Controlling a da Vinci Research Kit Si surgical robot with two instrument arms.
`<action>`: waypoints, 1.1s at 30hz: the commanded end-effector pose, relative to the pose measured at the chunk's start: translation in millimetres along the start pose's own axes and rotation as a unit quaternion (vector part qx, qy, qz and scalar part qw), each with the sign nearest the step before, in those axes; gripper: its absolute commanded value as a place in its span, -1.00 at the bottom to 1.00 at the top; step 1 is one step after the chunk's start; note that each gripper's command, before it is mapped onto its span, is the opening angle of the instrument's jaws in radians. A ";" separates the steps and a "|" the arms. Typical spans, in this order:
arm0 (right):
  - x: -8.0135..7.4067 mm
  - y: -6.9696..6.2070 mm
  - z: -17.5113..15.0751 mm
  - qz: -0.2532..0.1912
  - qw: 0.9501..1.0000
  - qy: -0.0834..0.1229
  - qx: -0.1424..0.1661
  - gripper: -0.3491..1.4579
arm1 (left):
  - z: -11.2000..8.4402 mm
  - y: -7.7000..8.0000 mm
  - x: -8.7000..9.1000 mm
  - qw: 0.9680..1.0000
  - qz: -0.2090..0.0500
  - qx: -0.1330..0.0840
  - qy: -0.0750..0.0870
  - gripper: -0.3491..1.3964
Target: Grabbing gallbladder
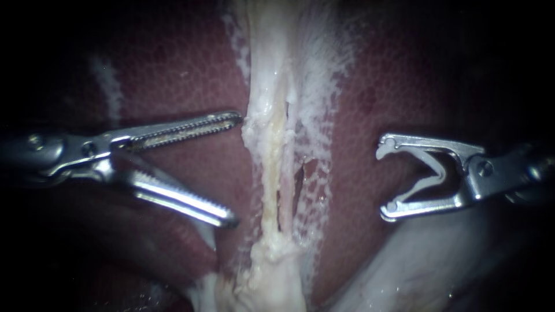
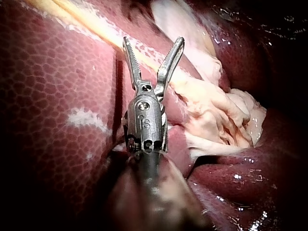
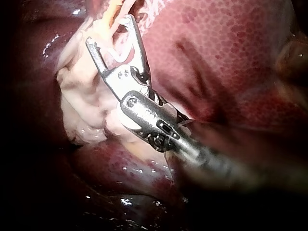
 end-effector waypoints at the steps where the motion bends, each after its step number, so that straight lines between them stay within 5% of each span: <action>1: 0.0 0.0 0.0 0.000 1.000 0.000 0.000 0.05 | 0.2 0.2 0.2 1.000 -0.004 -0.003 0.004 0.21; 11: 0.0 0.0 0.0 0.000 1.000 0.000 0.000 0.05 | -0.4 1.8 1.8 0.998 -0.047 -0.041 0.030 -0.08; 33: 0.0 0.0 0.0 0.000 1.000 0.000 0.000 0.05 | -1.5 2.9 1.1 0.993 -0.068 -0.091 0.031 -0.10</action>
